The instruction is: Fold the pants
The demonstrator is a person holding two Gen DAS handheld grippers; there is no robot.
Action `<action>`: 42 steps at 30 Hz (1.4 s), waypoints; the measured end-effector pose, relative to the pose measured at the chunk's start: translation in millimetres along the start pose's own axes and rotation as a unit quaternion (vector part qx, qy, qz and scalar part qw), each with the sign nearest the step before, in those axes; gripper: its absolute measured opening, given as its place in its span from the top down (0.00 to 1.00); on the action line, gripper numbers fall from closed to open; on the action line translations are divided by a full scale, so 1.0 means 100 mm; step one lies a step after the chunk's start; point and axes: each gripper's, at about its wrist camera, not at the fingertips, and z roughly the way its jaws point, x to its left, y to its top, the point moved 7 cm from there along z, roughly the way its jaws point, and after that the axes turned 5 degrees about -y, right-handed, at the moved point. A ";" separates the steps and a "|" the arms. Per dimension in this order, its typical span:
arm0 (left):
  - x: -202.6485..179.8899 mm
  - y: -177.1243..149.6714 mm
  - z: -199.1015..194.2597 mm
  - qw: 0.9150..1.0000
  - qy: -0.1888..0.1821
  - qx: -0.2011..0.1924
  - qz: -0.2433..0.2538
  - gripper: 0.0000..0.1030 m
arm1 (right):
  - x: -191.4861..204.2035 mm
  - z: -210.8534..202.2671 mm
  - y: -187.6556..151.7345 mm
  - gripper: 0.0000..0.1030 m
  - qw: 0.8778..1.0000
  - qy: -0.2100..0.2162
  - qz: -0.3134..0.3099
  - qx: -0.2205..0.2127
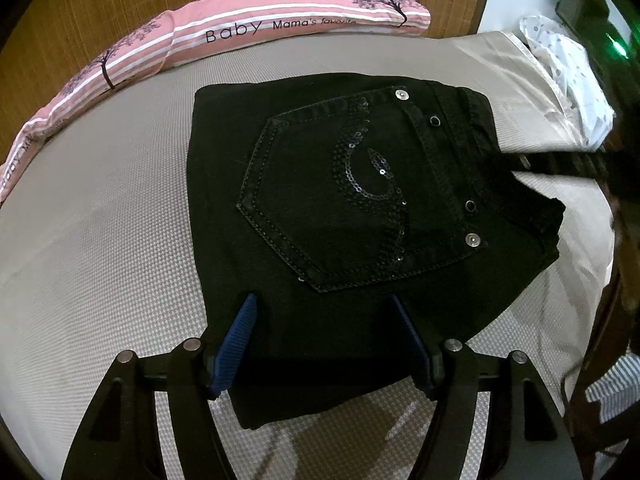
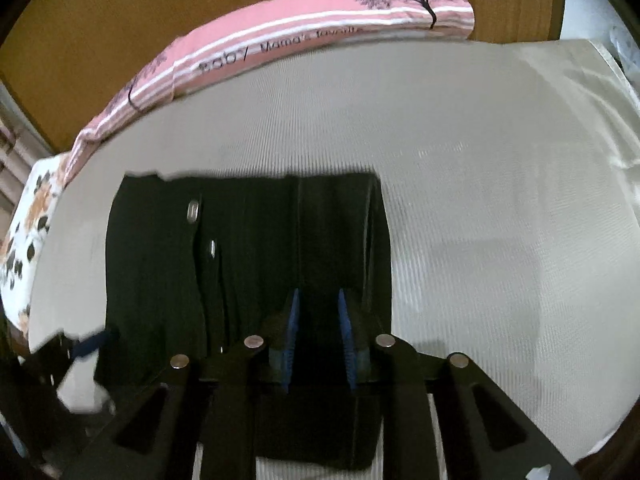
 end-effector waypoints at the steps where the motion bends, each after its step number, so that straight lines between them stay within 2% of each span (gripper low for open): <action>1: 0.00 0.00 0.00 1.000 -0.002 -0.001 0.000 0.33 | 0.00 -0.03 -0.07 0.77 1.000 -0.004 -0.005 0.001; 4: 0.01 -0.01 -0.02 1.000 -0.006 -0.003 -0.003 0.33 | -0.02 -0.12 -0.30 0.56 1.000 -0.013 -0.010 0.010; 13: 0.01 -0.10 -0.10 1.000 -0.012 -0.013 -0.011 0.32 | -0.18 -0.24 -0.64 0.55 0.998 0.034 0.058 -0.005; 19: 0.02 -0.13 -0.10 1.000 -0.013 -0.016 -0.013 0.32 | -0.25 -0.21 -0.70 0.51 0.996 0.043 0.073 -0.011; 25: 0.03 -0.14 -0.10 1.000 -0.011 -0.019 -0.012 0.32 | -0.35 -0.12 -0.70 0.48 0.990 0.084 0.115 0.001; 34: 0.01 -0.15 -0.11 1.000 -0.009 -0.024 -0.013 0.31 | -0.34 -0.12 -0.69 0.47 0.990 0.087 0.112 0.000; 42: 0.05 -0.11 -0.11 0.999 -0.024 -0.029 -0.015 0.29 | -0.28 -0.09 -0.58 0.42 0.995 0.061 0.074 -0.002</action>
